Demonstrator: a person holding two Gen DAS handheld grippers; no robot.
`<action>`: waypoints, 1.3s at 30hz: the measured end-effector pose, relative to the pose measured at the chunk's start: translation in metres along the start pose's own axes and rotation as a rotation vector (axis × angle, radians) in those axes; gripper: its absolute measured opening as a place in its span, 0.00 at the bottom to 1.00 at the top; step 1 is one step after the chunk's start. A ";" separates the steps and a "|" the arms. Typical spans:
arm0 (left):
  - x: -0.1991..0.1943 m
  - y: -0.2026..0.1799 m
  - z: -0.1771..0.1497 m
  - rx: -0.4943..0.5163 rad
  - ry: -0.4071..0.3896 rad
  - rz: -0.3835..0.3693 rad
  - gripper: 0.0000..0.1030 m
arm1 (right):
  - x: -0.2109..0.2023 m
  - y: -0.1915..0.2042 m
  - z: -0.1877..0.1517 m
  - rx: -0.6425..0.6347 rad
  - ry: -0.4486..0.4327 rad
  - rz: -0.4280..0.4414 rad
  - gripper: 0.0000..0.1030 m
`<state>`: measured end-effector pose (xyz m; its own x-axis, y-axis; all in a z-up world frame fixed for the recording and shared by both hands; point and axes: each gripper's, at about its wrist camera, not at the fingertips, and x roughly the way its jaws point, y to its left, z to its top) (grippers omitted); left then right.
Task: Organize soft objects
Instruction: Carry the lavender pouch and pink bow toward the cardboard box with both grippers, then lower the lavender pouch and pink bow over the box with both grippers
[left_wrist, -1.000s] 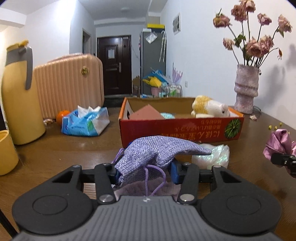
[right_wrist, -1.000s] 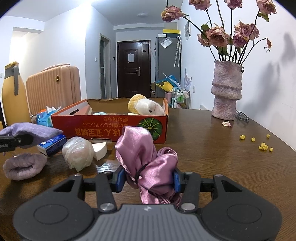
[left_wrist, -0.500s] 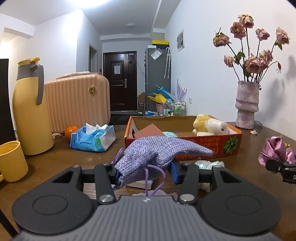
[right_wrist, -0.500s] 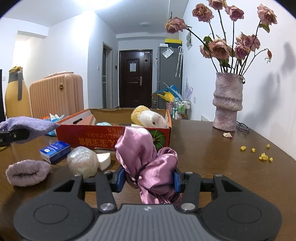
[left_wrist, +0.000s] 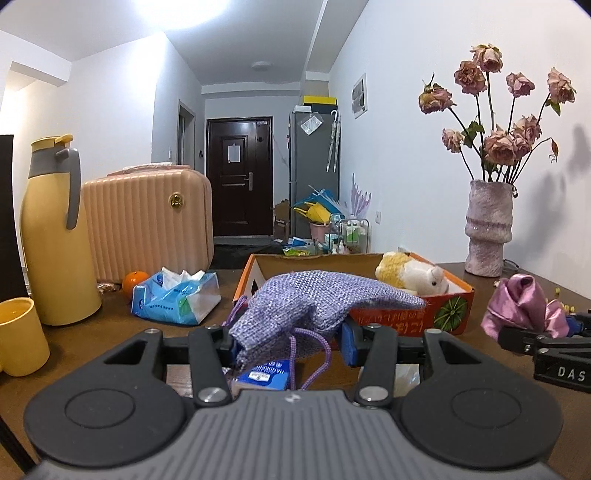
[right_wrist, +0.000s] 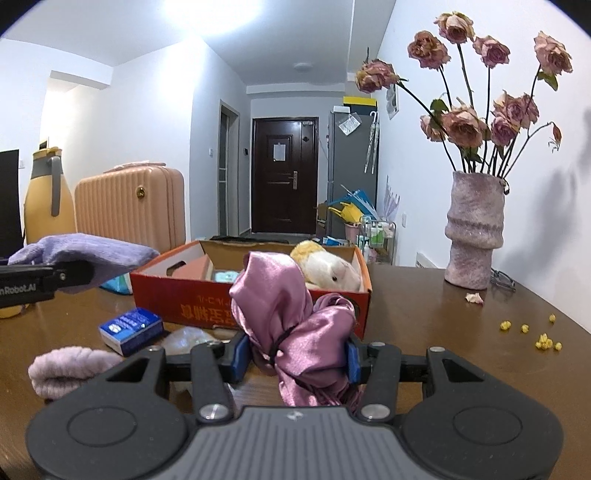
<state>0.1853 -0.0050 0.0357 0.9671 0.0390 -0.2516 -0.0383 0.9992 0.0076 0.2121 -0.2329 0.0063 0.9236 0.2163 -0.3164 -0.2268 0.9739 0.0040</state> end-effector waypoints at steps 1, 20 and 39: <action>0.001 -0.001 0.001 -0.002 -0.004 0.001 0.47 | 0.001 0.001 0.001 0.001 -0.005 0.000 0.47; 0.028 -0.020 0.025 0.008 -0.048 0.006 0.47 | 0.028 0.006 0.024 0.000 -0.076 -0.002 0.47; 0.075 -0.019 0.042 0.007 -0.055 0.028 0.47 | 0.071 0.005 0.038 -0.025 -0.082 0.002 0.48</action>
<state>0.2693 -0.0206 0.0569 0.9779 0.0670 -0.1981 -0.0641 0.9977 0.0207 0.2883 -0.2105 0.0197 0.9450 0.2244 -0.2378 -0.2356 0.9717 -0.0193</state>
